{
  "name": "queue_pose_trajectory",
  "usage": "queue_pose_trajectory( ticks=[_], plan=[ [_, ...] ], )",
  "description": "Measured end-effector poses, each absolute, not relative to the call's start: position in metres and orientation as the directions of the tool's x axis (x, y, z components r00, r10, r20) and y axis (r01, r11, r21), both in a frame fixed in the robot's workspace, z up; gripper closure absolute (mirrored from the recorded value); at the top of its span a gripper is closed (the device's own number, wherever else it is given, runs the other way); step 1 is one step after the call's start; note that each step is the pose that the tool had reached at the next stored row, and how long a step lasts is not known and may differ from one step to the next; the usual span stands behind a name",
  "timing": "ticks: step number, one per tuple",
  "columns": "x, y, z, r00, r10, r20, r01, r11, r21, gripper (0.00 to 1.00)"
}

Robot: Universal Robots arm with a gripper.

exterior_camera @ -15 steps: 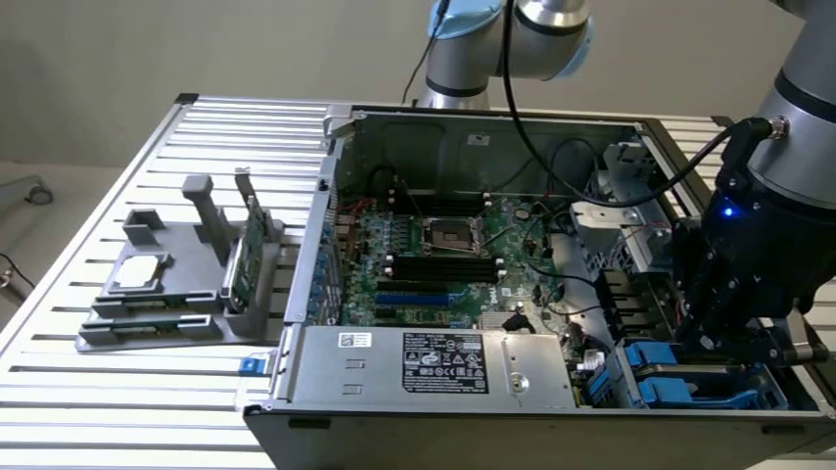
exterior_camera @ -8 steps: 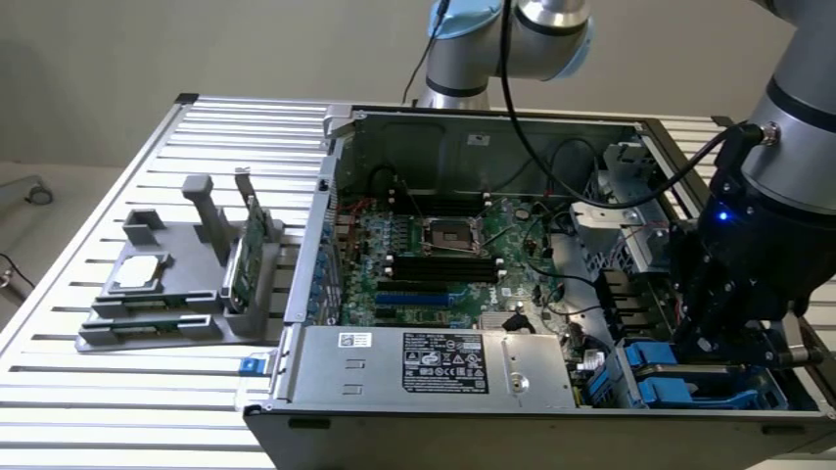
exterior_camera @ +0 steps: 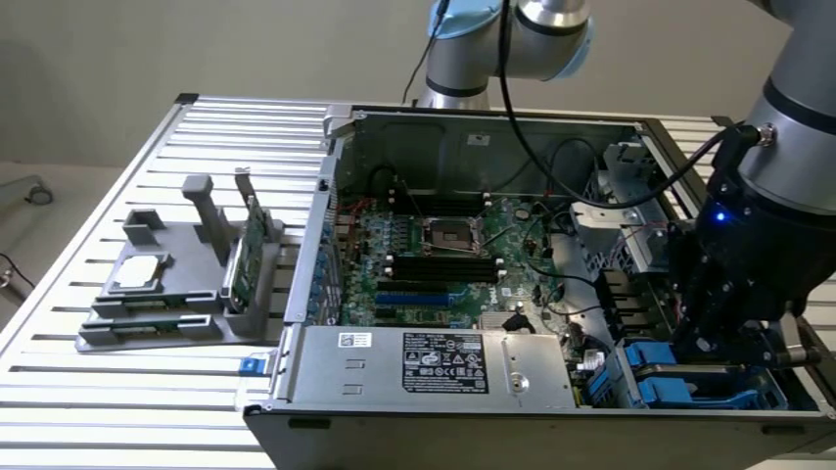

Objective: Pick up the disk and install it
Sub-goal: 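Insert the second disk wire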

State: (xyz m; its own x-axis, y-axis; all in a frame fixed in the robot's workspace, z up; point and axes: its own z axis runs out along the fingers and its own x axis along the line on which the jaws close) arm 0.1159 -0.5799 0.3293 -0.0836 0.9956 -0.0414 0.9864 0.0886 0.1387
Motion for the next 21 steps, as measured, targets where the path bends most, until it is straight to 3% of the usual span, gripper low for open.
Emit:
queue_pose_trajectory(
  ticks=[3,5,8,9,21],
  plan=[
    [0.115,-0.58,0.328,-0.085,0.996,-0.04,0.986,0.089,0.139,0.82],
    [0.114,-0.58,0.33,-0.084,0.996,-0.041,0.986,0.089,0.139,0.7],
    [0.113,-0.58,0.338,-0.085,0.996,-0.042,0.986,0.09,0.139,0.64],
    [0.113,-0.58,0.341,-0.084,0.996,-0.041,0.986,0.089,0.139,0.58],
    [0.083,-0.58,0.358,-0.084,0.996,-0.042,0.986,0.089,0.139,0.58]
  ],
)
